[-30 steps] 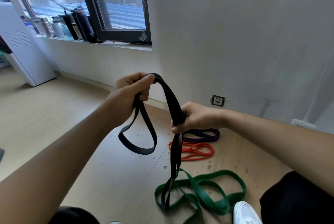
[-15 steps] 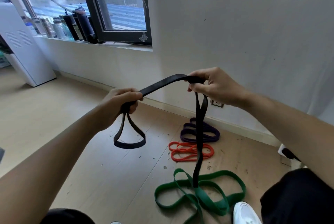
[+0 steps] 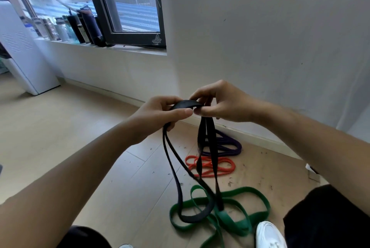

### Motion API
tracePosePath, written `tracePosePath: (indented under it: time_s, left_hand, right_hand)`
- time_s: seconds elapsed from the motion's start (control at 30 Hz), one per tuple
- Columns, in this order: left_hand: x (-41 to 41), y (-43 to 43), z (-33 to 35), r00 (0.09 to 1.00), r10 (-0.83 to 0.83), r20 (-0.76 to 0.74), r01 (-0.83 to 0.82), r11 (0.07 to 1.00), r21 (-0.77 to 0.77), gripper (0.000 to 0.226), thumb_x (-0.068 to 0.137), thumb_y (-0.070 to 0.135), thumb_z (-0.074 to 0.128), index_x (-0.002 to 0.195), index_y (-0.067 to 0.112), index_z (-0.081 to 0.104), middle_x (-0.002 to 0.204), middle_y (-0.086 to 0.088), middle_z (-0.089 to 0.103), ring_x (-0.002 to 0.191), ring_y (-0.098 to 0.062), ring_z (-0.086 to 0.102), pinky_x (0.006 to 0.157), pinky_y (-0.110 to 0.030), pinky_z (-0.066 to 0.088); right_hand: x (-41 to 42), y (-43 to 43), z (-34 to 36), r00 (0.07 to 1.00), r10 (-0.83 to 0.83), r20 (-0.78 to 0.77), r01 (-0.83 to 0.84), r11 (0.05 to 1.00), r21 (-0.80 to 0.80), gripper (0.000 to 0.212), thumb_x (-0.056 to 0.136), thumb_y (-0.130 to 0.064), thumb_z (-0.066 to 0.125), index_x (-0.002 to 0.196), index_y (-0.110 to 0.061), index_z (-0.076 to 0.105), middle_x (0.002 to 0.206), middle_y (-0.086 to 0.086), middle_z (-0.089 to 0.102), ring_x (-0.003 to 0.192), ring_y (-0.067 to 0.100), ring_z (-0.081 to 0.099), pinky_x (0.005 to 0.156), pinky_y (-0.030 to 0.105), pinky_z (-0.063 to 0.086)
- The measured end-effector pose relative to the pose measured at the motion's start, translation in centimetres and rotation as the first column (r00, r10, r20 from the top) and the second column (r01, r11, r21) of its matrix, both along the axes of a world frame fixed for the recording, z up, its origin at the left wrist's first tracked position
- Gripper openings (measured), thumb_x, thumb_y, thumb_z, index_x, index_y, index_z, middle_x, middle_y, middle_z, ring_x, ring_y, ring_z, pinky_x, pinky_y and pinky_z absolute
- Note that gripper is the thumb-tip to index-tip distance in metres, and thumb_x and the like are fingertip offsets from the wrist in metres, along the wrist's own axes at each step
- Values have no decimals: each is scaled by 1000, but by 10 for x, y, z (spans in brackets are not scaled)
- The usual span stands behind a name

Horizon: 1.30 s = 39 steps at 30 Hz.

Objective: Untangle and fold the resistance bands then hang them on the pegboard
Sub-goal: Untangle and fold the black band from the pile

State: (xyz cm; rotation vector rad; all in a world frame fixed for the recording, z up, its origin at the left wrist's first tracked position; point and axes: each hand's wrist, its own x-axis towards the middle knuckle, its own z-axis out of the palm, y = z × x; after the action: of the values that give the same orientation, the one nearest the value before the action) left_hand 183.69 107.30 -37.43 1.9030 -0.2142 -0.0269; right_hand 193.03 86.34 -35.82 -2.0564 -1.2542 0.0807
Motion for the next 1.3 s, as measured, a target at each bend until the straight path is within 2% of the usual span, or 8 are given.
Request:
tracePosePath:
  time_s: [0.13, 0.3, 0.43, 0.53, 0.8, 0.9, 1.07, 1.3]
  left_hand:
    - [-1, 2, -2, 1000, -18, 0, 17, 998, 63, 36, 82, 36, 73, 107, 11, 72, 70, -1, 51, 63, -17, 50, 57, -24, 44]
    - [-1, 4, -4, 997, -63, -47, 68, 990, 121, 30, 92, 25, 69, 114, 5, 69, 72, -1, 62, 69, -17, 62, 68, -26, 53]
    - [-3, 3, -3, 993, -78, -83, 86, 991, 99, 21, 98, 11, 60, 118, 6, 68, 93, -10, 74, 91, -23, 73, 86, -33, 58]
    - [-5, 6, -2, 994, -75, -80, 86, 986, 140, 21, 100, 8, 57, 115, 11, 71, 97, -6, 76, 99, -23, 73, 95, -37, 57]
    - [-7, 0, -2, 998, 18, 55, -15, 999, -52, 26, 90, 31, 71, 98, 7, 72, 75, 2, 60, 71, -17, 60, 91, -49, 55]
    - [-6, -7, 1, 992, 52, 119, -37, 992, -125, 21, 90, 32, 63, 94, 13, 71, 69, 8, 56, 65, -12, 52, 81, -40, 53]
    - [0, 6, 8, 977, 152, 152, -104, 953, -284, 24, 96, 33, 59, 100, 13, 71, 69, 5, 46, 67, -14, 46, 74, -28, 48]
    - [1, 40, -3, 962, 257, 94, -227, 942, -247, 21, 96, 31, 61, 90, 12, 69, 65, 4, 44, 62, -14, 45, 70, -27, 47]
  right_hand:
    - [0, -5, -1, 992, 32, -126, -36, 999, -26, 23, 92, -14, 74, 116, -11, 74, 89, -2, 76, 82, 8, 71, 68, 18, 53]
    - [-1, -6, -1, 971, 57, -230, -53, 998, 22, 22, 96, -10, 68, 117, -7, 70, 101, 15, 74, 96, 30, 71, 88, 46, 57]
    - [-7, 0, -1, 942, 83, -326, -74, 996, 40, 17, 98, -9, 63, 114, -7, 67, 110, 27, 66, 91, 27, 69, 85, 39, 60]
    - [-4, -1, -1, 937, 72, -342, -55, 997, 61, 18, 97, -7, 63, 113, -1, 68, 110, 29, 66, 91, 27, 64, 85, 47, 58]
    - [-1, -5, -4, 918, 122, -377, -100, 992, 76, 26, 89, -13, 75, 112, -3, 69, 99, 26, 67, 86, 25, 66, 83, 34, 57]
    - [1, 0, -12, 923, 107, -370, -107, 994, 22, 21, 88, -12, 77, 107, -6, 70, 98, 19, 68, 88, 28, 67, 85, 37, 58]
    - [9, 0, -38, 915, 49, -402, -148, 964, -220, 8, 91, -14, 75, 98, -11, 73, 91, 0, 73, 90, 14, 71, 83, 28, 54]
    - [21, -13, -34, 817, 79, -571, -139, 988, -62, 22, 96, -15, 68, 111, 1, 68, 90, 11, 69, 88, 24, 68, 85, 32, 56]
